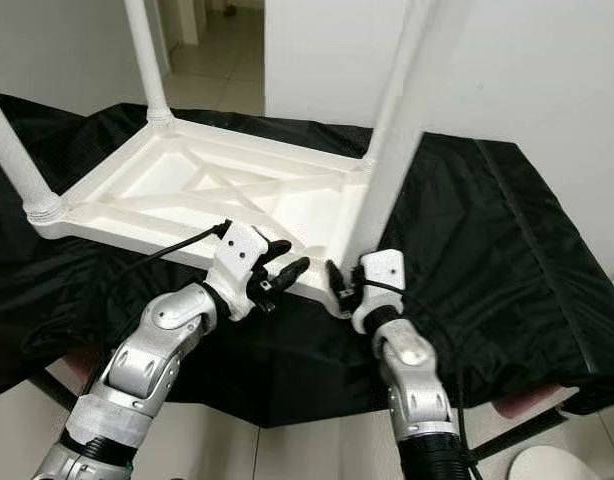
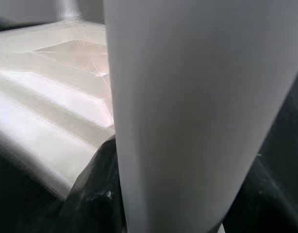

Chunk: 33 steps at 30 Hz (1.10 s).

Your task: Building children table

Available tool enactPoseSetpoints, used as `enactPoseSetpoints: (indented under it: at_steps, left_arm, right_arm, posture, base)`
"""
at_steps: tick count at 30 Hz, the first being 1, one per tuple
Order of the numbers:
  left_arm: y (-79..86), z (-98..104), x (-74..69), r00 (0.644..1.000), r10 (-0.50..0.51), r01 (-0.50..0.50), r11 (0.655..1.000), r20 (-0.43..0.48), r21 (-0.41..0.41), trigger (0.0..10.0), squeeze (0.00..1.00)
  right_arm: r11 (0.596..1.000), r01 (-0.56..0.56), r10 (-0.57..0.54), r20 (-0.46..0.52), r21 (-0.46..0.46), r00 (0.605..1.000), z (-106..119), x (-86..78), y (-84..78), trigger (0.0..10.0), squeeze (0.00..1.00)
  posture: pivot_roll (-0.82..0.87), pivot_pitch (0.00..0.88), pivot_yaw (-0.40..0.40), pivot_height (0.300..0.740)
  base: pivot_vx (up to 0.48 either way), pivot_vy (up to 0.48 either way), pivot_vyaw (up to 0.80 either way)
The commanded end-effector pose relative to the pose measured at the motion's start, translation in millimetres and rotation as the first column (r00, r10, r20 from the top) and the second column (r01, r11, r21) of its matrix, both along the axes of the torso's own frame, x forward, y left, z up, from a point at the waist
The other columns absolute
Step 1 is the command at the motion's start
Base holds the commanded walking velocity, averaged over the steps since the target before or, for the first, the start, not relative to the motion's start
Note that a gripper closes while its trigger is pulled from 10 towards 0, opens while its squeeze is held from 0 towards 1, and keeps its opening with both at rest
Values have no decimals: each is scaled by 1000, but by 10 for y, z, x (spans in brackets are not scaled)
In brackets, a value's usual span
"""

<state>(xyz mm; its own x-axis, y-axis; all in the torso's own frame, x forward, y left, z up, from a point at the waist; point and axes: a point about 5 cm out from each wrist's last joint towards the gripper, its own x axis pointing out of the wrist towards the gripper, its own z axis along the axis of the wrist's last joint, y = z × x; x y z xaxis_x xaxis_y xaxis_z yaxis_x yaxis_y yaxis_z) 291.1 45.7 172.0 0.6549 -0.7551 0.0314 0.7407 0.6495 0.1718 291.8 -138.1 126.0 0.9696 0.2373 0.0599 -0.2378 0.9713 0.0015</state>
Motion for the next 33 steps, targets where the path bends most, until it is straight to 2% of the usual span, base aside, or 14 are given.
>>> enactPoseSetpoints:
  at_steps: [1,2,3,6,7,8,9,12,13,14,16,25,26,33]
  left_arm:
    - [-28,-21,-8,1000,15,-15,1000,5,6,10000,0]
    - [-28,-21,-8,1000,15,-15,1000,5,6,10000,0]
    - [-37,-21,-20,1000,13,-14,1000,5,5,10000,0]
    - [-41,-20,-25,1000,13,-13,1000,5,3,10000,0]
    - [-43,-17,-27,1000,12,-12,1000,5,2,10000,0]
    - [-43,-17,-27,1000,12,-12,1000,5,2,10000,0]
    - [-45,-15,-29,1000,11,-11,1000,4,1,10000,0]
    - [-47,-16,-33,1000,9,-9,1000,3,2,10000,0]
    - [-41,-19,-34,1000,8,-8,1000,3,4,10000,0]
    - [-41,-19,-34,1000,8,-8,1000,3,4,10000,0]
    - [-31,-25,-31,1000,7,-7,1000,1,4,10000,0]
    - [-36,-31,-40,1000,5,-5,1000,-2,4,10000,0]
    - [-40,-30,-44,1000,3,-3,1000,-2,4,10000,0]
    - [-37,-46,-60,1000,1,-1,1000,-7,8,10000,0]
  right_arm:
    - [988,142,-140,-41,55,989,-42,-24,64,0,0]
    - [988,142,-140,-41,55,989,-42,-24,64,0,0]
    - [974,214,-210,-57,70,976,-58,-36,92,0,0]
    - [963,255,-249,-72,91,966,-69,-42,119,0,0]
    - [963,252,-246,-74,97,966,-62,-42,162,1098,0]
    - [963,252,-246,-74,97,966,-62,-42,162,1098,0]
    - [966,239,-234,-66,98,970,-43,-48,201,10000,0]
    - [970,223,-218,-56,99,974,-19,-58,231,10000,0]
    - [970,209,-202,-65,122,977,-32,-76,198,10000,1000]
    - [970,209,-202,-65,122,977,-32,-76,198,10000,1000]
    - [973,183,-178,-45,144,983,-32,-125,81,10000,1000]
    - [979,161,-160,-12,125,987,1,-168,-56,10000,1000]
    - [988,117,-119,7,97,993,20,-169,-139,10000,0]
    - [1000,-4,4,32,17,999,60,-120,-344,10000,0]
  posture:
    - [58,1,-47,740]
    - [58,1,-47,740]
    - [62,2,-49,740]
    - [63,2,-48,740]
    - [63,0,-44,740]
    - [63,0,-44,740]
    - [63,0,-44,740]
    - [63,0,-44,740]
    - [64,0,-45,740]
    - [64,0,-45,740]
    - [65,0,-46,740]
    - [59,6,-40,740]
    - [58,12,-38,740]
    - [64,18,-37,740]
  base:
    - [0,0,0]
    - [0,0,0]
    - [0,0,0]
    - [0,0,0]
    - [0,0,0]
    - [0,0,0]
    - [0,0,0]
    - [0,0,0]
    - [0,0,0]
    - [0,0,0]
    - [0,0,0]
    - [0,0,0]
    - [0,0,0]
    - [0,0,0]
